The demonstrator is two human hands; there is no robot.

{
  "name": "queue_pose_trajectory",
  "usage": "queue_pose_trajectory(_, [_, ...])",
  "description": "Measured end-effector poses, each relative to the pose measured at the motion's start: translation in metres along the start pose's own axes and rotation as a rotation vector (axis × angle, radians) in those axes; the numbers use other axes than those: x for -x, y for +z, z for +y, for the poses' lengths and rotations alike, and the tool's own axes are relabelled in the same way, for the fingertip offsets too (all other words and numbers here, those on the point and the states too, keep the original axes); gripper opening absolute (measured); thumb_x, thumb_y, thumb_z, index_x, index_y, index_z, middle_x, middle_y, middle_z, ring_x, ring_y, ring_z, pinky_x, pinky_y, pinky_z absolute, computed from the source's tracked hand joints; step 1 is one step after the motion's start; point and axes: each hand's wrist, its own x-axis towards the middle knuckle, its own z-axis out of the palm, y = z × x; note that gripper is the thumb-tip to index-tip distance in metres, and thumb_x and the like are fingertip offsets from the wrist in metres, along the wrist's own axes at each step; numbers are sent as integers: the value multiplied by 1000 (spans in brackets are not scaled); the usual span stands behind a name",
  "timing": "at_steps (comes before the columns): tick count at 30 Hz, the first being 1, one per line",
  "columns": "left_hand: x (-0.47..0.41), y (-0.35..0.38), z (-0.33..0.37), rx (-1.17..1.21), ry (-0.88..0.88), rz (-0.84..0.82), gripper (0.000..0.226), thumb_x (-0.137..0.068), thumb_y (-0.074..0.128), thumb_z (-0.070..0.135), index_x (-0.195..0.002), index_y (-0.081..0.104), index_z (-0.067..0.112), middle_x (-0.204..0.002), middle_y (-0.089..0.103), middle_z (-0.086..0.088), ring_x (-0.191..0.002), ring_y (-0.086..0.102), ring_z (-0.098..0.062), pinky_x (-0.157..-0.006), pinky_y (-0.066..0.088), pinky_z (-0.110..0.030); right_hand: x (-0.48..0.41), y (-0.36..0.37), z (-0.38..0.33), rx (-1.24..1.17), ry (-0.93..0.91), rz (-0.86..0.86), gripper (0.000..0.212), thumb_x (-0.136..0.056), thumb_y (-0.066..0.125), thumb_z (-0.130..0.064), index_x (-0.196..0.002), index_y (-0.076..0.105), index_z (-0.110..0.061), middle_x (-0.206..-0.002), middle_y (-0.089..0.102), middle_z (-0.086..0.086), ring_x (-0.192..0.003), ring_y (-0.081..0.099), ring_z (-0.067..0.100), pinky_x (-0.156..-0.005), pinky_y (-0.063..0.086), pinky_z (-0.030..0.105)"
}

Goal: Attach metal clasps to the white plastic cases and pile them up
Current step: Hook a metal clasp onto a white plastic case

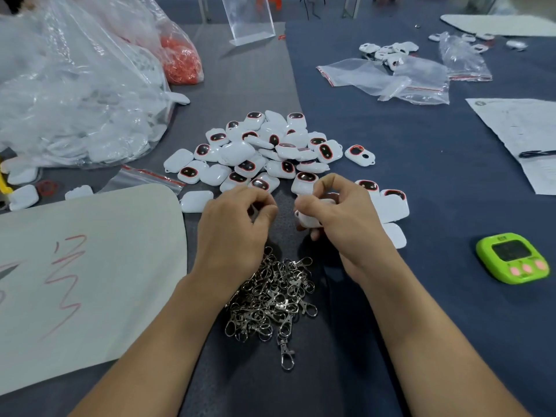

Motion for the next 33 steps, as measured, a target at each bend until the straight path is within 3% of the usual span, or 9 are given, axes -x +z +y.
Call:
queue_pose_trajectory(3, [-4, 0, -2, 332, -135, 3, 17, -93, 71, 22, -83, 67, 35, -74, 65, 26, -64, 54, 3, -62, 43, -10, 3, 4, 0, 32, -22, -12, 22, -84, 80, -18, -76, 59, -19, -63, 66, 4, -54, 58, 15, -43, 40, 21])
queue_pose_trajectory(6, [-8, -1, -2, 554, -163, -25, 16, -94, 69, 14, -84, 70, 27, -75, 69, 13, -69, 59, 2, -69, 47, -10, 4, 7, 0, 72, -56, -30, 11, -84, 79, -12, -78, 73, -19, -59, 63, -4, -53, 56, 9, -48, 46, 19])
queue_pose_trajectory(9, [-9, 0, -2, 623, -114, -64, 20, -94, 67, 8, -83, 70, 25, -75, 71, 9, -70, 63, -1, -69, 49, -13, 5, 11, 0, 86, -96, -43, 11, -81, 80, -12, -81, 79, -23, -66, 68, 6, -61, 57, 15, -59, 49, 31])
queue_pose_trajectory(11, [-8, 2, -2, 636, -108, -71, 20, -90, 69, 8, -81, 71, 27, -74, 72, 10, -68, 64, -1, -67, 50, -13, 7, 12, -1, 73, -118, -43, 8, -79, 81, -12, -80, 80, -19, -73, 72, 17, -63, 58, 20, -62, 50, 37])
queue_pose_trajectory(14, [-7, 2, -2, 639, -116, -50, 20, -84, 76, 14, -80, 77, 33, -78, 76, 11, -71, 69, -3, -68, 53, -15, 8, 11, -2, 65, -119, -41, 6, -79, 82, -10, -77, 79, -14, -67, 70, 20, -58, 55, 20, -57, 47, 34])
queue_pose_trajectory(19, [-5, -3, -3, 555, -65, -59, 25, -77, 85, 10, -83, 81, 34, -81, 78, 12, -78, 74, -9, -72, 59, -25, 7, 8, -5, 16, -146, 15, 20, -79, 79, -5, -68, 79, -22, -67, 67, 25, -59, 51, 22, -55, 46, 32])
queue_pose_trajectory(24, [-2, -3, 4, 470, -58, -16, 26, -72, 89, 19, -79, 78, 41, -67, 71, 19, -54, 52, 1, -52, 42, -14, 7, 8, -6, 6, -152, 37, 25, -79, 82, -5, -66, 80, -27, -79, 67, 33, -64, 51, 25, -61, 44, 38])
queue_pose_trajectory(28, [-3, -4, 5, 499, -57, -2, 25, -74, 88, 13, -77, 78, 36, -70, 73, 13, -59, 56, 1, -57, 45, -15, 6, 7, -2, 94, -157, 33, 17, -79, 83, -11, -70, 81, -25, -68, 69, 22, -58, 49, 21, -59, 42, 36])
queue_pose_trajectory(33, [-2, 0, 4, 435, -67, 11, 17, -76, 81, 19, -75, 76, 35, -67, 70, 17, -58, 55, 1, -58, 43, -12, 7, 3, 0, 291, -232, 44, 12, -80, 82, -20, -70, 79, -26, -52, 64, -5, -48, 51, 7, -50, 43, 23])
